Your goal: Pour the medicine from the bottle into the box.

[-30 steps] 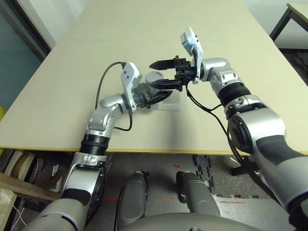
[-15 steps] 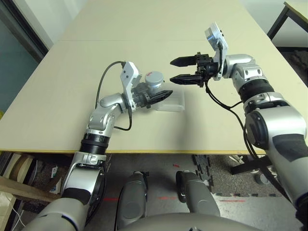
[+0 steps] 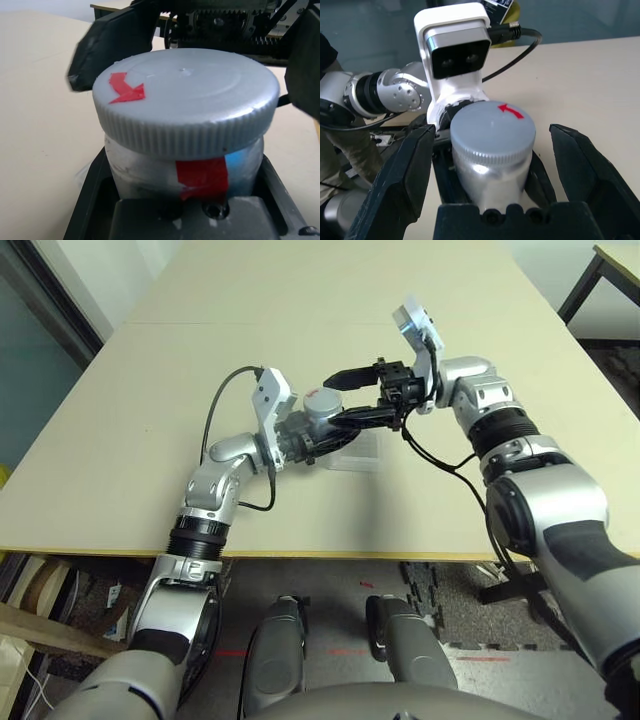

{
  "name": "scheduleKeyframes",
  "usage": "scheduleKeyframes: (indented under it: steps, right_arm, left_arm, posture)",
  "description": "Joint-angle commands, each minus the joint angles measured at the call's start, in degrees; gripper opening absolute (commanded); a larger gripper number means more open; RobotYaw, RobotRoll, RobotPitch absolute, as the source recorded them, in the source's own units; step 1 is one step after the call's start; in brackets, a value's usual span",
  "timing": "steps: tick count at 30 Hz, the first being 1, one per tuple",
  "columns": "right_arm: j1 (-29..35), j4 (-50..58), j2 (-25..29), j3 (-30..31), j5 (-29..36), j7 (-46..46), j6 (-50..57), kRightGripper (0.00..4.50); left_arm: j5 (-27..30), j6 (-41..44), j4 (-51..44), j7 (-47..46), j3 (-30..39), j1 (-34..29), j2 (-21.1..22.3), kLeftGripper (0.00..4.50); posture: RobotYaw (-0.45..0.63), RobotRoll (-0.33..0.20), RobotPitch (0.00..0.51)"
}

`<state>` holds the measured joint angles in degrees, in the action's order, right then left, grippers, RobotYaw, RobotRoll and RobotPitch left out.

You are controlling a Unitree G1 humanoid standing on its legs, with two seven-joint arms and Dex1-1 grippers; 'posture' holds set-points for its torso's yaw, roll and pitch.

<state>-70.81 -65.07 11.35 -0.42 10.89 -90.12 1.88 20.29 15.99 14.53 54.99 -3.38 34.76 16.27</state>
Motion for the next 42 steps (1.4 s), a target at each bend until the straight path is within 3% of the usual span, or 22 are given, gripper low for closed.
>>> scheduleKeyframes:
  steps: [1,13,31,42]
  right_arm:
    - [-0.34,0.44,-1.43,-0.40,0.08,1.46,-0.80,4.50]
    - [-1.44,-2.22,-2.50,-1.11,-0.82,6.99,-2.27,4.50]
    - [-0.43,-4.14,6.42,-2.20,-1.01,6.30,0.04,4.50]
    - [0.00,-3.12,8.76,-2.26,-1.13,1.16,1.13,4.50]
  left_arm:
    - [-0.28,-0.35,0.44,0.56,-0.87,0.44,-0.32,2.68]
    - [-0.22,-0.16,-0.41,0.39,-0.88,-0.14,-0.51,2.68]
    - [-0.04,-0.10,-0.70,0.27,-0.94,-0.77,-0.21,2.68]
    - [-0.21,-0.19,-0.44,0.31,-0.80,-0.81,-0.26,2.68]
  posture:
    - [-0.04,0.000,0.123]
    - [-0.03,0.000,0.126]
    - [-0.04,0.000,0.129]
    - [-0.04,0.000,0.124]
